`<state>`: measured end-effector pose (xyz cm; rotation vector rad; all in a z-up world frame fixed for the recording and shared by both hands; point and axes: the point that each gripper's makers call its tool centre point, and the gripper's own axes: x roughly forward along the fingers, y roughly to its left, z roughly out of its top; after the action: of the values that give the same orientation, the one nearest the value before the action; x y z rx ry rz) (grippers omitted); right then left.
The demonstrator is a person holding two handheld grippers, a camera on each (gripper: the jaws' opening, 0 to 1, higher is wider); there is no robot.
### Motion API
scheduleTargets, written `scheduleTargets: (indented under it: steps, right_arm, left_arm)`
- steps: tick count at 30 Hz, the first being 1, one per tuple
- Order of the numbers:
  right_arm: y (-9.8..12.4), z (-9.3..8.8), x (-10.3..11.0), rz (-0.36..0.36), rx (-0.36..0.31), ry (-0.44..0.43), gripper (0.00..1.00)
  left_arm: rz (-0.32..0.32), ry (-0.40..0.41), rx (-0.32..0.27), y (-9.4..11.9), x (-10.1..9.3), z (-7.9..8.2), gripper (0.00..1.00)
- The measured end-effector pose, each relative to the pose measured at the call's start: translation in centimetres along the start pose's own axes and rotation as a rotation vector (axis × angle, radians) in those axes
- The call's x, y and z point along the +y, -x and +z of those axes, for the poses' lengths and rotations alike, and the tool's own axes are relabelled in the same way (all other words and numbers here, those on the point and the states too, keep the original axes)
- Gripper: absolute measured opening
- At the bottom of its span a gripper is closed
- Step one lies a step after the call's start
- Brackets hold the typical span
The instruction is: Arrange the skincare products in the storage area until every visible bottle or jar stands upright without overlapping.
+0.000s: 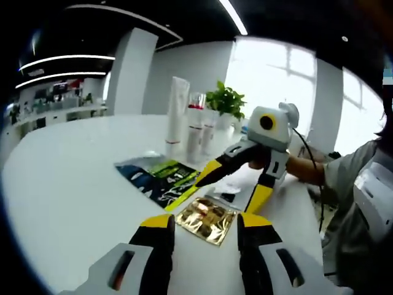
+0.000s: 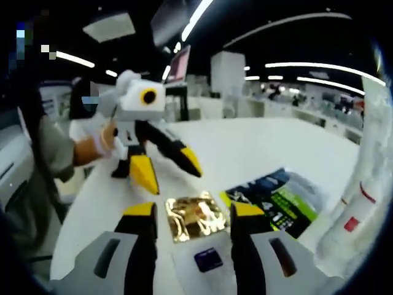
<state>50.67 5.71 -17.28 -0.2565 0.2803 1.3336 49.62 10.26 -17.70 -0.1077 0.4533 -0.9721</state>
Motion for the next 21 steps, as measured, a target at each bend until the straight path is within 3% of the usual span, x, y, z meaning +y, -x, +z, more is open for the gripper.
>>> scheduleTargets:
  steps: [3, 6, 12, 15, 16, 21]
  right_arm:
    - [0.8, 0.8, -0.6, -0.027, -0.042, 0.011, 0.49]
    - [1.3, 1.1, -0.8, -0.035, -0.064, 0.011, 0.57]
    - [1.4, 0.6, -0.1, -0.014, -0.057, -0.015, 0.84]
    - [1.3, -0.2, 0.6, 0.010, -0.029, -0.035, 1.00]
    - [1.4, -0.3, 0.6, 0.004, -0.025, -0.031, 1.00]
    - [2.4, 0.1, 1.0, -0.025, -0.057, -0.018, 1.00]
  left_arm:
    - [0.010, 0.008, -0.051, 0.8, 0.1, 0.9, 0.49]
    - [0.018, 0.015, -0.087, 1.3, 0.1, 1.3, 0.53]
    - [0.024, -0.002, -0.112, 1.2, -0.5, 1.3, 0.77]
    - [0.053, -0.005, -0.137, 1.0, -0.5, 1.6, 0.95]
    - [0.056, -0.004, -0.143, 1.0, -0.5, 1.7, 1.00]
    - [0.040, 0.008, -0.182, 1.6, -1.3, 2.4, 1.00]
